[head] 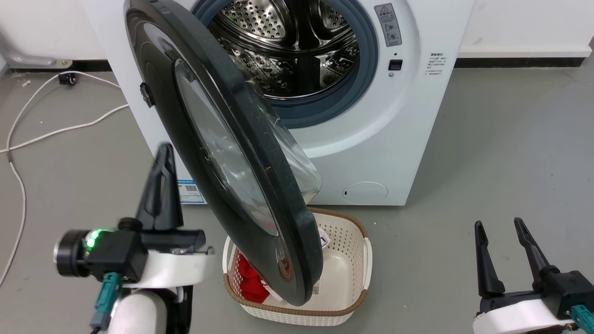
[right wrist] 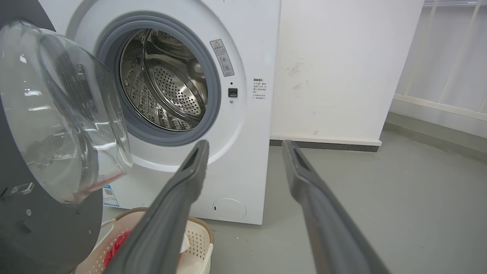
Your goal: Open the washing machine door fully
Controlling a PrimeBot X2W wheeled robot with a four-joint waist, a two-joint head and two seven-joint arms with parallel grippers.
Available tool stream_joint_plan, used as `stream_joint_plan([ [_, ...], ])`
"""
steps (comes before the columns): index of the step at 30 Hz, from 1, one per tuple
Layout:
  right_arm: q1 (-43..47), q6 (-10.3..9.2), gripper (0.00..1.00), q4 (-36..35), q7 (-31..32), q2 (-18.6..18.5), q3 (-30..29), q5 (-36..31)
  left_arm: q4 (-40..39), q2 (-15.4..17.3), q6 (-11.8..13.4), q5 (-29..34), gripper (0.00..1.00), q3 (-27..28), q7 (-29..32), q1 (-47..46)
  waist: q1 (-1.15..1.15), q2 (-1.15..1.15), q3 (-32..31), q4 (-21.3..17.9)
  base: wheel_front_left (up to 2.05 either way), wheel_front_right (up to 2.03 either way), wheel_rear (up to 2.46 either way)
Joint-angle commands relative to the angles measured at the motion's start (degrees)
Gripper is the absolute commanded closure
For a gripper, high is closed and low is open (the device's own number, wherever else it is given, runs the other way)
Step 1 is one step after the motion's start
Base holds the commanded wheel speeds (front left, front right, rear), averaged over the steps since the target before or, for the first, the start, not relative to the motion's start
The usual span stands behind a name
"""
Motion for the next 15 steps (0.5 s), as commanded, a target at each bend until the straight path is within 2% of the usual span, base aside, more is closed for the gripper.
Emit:
stream_joint_plan([
  [1,-0.7,-0.04,0.00,0.1,-0.3,0.2,-0.1,0.3,-1.9,0.0,0.2,0.5,1.00,-0.2,-0.1,-0.9,0.00,0.00,0.0,0.0,0.00,0.00,0.00],
  [7,-0.8,-0.04,0.00,0.1,-0.3,0.2,0.0,0.4,-12.3,0.0,0.4,1.3,1.00,-2.2,-0.1,-2.7,0.00,0.00,0.0,-0.1,0.00,0.00,0.00],
  [15,-0.8,-0.04,0.00,0.3,-0.3,0.2,0.0,0.8,-19.9,0.0,-1.9,1.1,1.00,-10.0,0.0,-3.2,0.00,0.00,-0.1,-0.4,0.00,0.00,0.00],
])
